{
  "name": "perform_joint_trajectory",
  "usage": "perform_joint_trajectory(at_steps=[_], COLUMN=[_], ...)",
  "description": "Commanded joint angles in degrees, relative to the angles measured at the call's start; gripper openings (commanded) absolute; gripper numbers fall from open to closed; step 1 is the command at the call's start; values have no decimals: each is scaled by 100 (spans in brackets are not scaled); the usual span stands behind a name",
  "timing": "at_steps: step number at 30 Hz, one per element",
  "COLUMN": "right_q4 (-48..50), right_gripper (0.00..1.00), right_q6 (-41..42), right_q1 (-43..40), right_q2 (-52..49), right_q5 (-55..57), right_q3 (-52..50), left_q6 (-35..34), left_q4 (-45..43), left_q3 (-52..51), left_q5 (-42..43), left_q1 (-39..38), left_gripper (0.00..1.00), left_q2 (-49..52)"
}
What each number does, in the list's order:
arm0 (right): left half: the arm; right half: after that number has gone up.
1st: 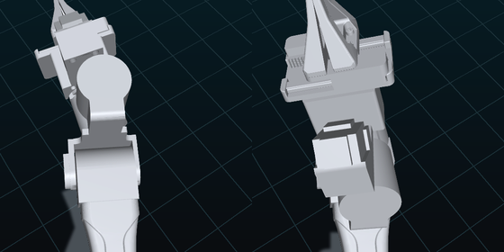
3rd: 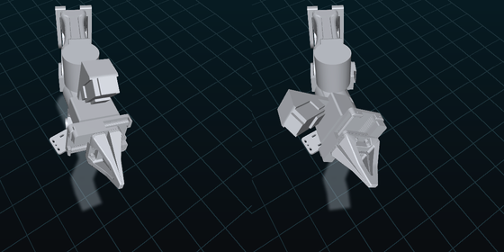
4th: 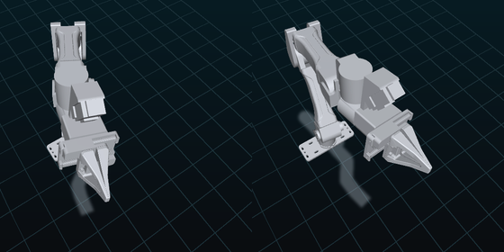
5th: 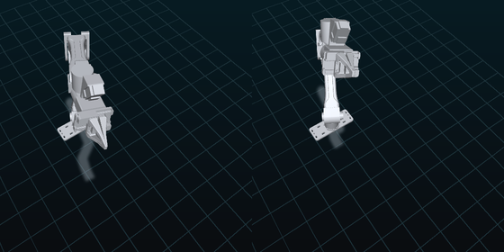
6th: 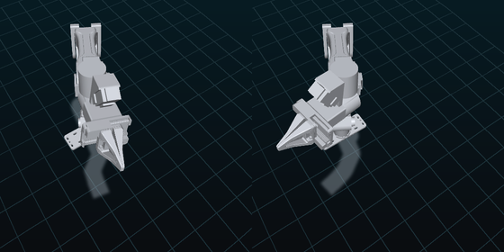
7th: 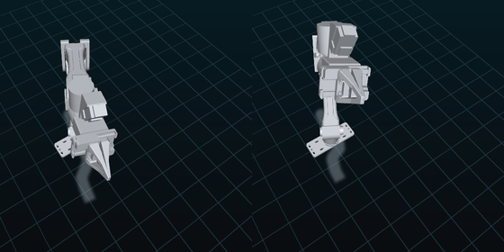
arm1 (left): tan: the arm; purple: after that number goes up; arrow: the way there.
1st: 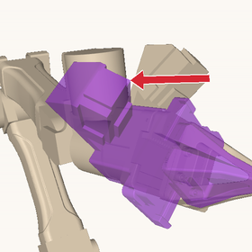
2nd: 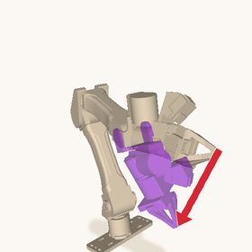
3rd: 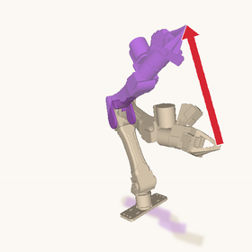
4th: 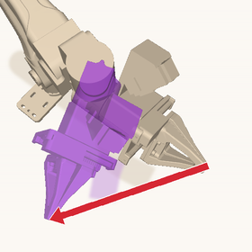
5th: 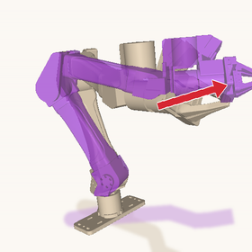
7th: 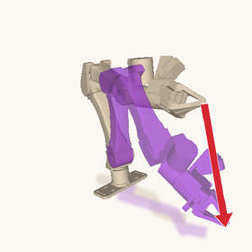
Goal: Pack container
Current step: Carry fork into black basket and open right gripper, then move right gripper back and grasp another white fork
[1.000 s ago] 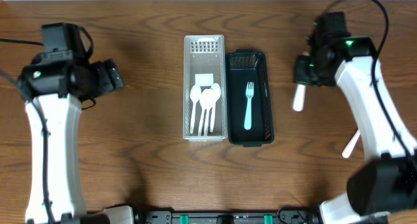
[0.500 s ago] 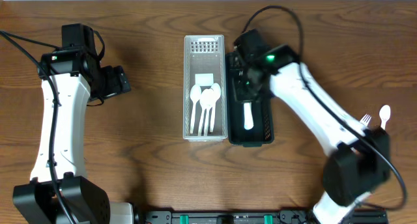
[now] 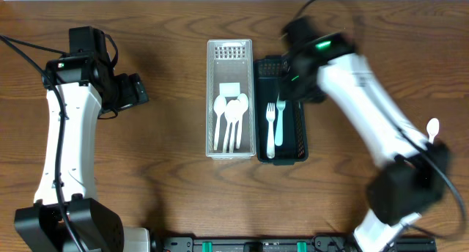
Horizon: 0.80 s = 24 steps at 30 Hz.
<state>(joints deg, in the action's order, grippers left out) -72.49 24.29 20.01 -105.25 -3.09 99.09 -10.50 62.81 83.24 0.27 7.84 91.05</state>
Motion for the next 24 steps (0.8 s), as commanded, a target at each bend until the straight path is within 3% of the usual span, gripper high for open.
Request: perform_joint_trajectory(at_steps=[1, 10, 17, 24], right_q4=[-330, -1344, -269, 1174], right_gripper=[67, 78, 84, 90], right_q6=[317, -101, -667, -1123], right_q1=[-1027, -3775, -4817, -5038], right_q2=[1051, 1460, 1449, 1449], right_q5=[540, 673, 496, 367], right_q3=[426, -15, -1803, -3252], left_q6=[17, 35, 37, 39], left_q4=[15, -13, -26, -35], left_q3=[55, 55, 55, 55], left_q5=[59, 57, 55, 55], left_q1=[24, 24, 24, 24], left_gripper=[98, 98, 98, 98], left_q2=[-48, -48, -48, -48])
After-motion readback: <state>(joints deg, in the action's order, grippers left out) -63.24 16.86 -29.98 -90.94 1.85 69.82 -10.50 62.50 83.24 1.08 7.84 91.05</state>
